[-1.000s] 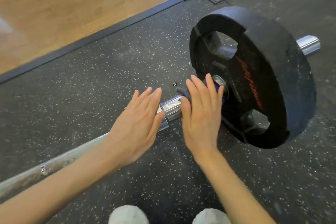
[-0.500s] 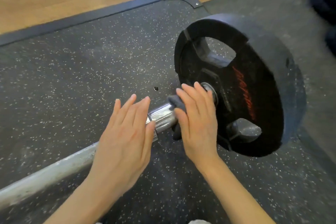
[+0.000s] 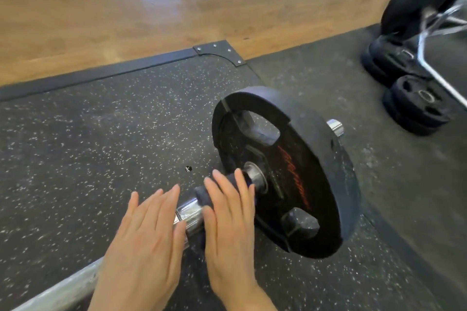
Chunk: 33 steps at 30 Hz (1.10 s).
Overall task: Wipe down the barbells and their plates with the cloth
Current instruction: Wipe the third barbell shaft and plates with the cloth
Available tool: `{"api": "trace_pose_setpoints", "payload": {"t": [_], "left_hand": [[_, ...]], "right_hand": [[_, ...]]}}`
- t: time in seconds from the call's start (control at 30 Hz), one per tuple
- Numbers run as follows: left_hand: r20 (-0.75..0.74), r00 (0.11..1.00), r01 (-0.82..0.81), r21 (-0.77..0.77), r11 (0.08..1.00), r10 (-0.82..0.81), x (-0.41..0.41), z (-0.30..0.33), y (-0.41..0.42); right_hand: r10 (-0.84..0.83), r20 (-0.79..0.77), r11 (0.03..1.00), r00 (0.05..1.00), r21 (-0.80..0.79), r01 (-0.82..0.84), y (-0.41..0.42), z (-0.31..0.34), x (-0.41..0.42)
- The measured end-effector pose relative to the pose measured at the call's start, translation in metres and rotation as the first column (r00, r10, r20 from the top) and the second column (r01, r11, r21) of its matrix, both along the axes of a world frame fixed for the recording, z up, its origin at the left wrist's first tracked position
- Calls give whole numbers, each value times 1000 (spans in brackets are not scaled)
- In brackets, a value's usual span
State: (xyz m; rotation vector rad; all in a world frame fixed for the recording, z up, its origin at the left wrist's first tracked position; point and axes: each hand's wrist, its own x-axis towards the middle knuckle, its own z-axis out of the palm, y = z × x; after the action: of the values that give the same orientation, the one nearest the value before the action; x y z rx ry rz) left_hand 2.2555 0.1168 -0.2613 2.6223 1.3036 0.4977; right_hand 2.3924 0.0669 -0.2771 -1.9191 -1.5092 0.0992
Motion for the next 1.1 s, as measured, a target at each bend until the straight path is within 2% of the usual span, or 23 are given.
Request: {"api": "trace_pose_setpoints", "payload": {"t": [0.07, 0.13, 0.2, 0.27, 0.33, 0.4, 0.47, 0.53, 0.57, 0.63, 0.7, 0.73, 0.77, 0.9, 1.03, 1.1], "left_hand": [[34, 999, -7, 22, 1000, 7, 0, -3, 2], [55, 998, -25, 17, 1000, 24, 2, -3, 3], [46, 998, -31, 4, 1000, 30, 5, -4, 1], [24, 999, -30, -19, 999, 31, 5, -3, -1], [20, 999, -40, -34, 999, 41, 5, -2, 0], [24, 998, -54, -48, 997, 55, 4, -1, 0], [33, 998, -53, -72, 996, 56, 4, 3, -1], [18, 999, -49, -95, 994, 51, 6, 5, -3], [14, 999, -50, -103, 993, 52, 6, 6, -3], [4, 998, -56, -109, 992, 56, 5, 8, -1], [-23, 999, -50, -112, 992, 48, 4, 8, 0], [-26, 998, -51, -118, 992, 49, 4, 9, 0], [-23, 998, -59, -128, 990, 56, 5, 10, 0], [0, 997, -80, -137, 987, 80, 8, 16, -2], [13, 993, -111, -145, 983, 115, 7, 18, -4], [17, 992, -124, -157, 980, 128, 8, 16, -4]], "right_hand": [[115, 111, 993, 987, -34, -111, -7, 0, 12], [98, 161, 995, 982, -31, -94, 1, 0, 39], [-20, 28, 1000, 999, -6, 20, 9, 5, 41], [-46, -100, 999, 994, -11, 45, 5, 2, 13], [51, -45, 999, 998, 8, -51, -8, -9, -9], [122, 50, 992, 991, 28, -124, -9, -12, 5], [31, 28, 998, 999, 62, -33, 5, -12, 27], [-117, -129, 989, 985, 80, 128, 15, -8, 24], [-136, -190, 985, 972, 78, 153, 15, -7, 11], [-32, -174, 994, 984, 99, 50, 5, -11, -18], [126, -54, 986, 991, 117, -119, -2, -16, -15], [142, -3, 983, 990, 120, -140, 2, -19, -2], [107, 13, 987, 994, 121, -107, 8, -19, 12], [-96, -182, 980, 979, 156, 125, 20, -13, 20], [-69, -156, 943, 985, 311, 115, 17, -21, 24], [-86, -265, 936, 960, 310, 169, 17, -19, 13]]}}
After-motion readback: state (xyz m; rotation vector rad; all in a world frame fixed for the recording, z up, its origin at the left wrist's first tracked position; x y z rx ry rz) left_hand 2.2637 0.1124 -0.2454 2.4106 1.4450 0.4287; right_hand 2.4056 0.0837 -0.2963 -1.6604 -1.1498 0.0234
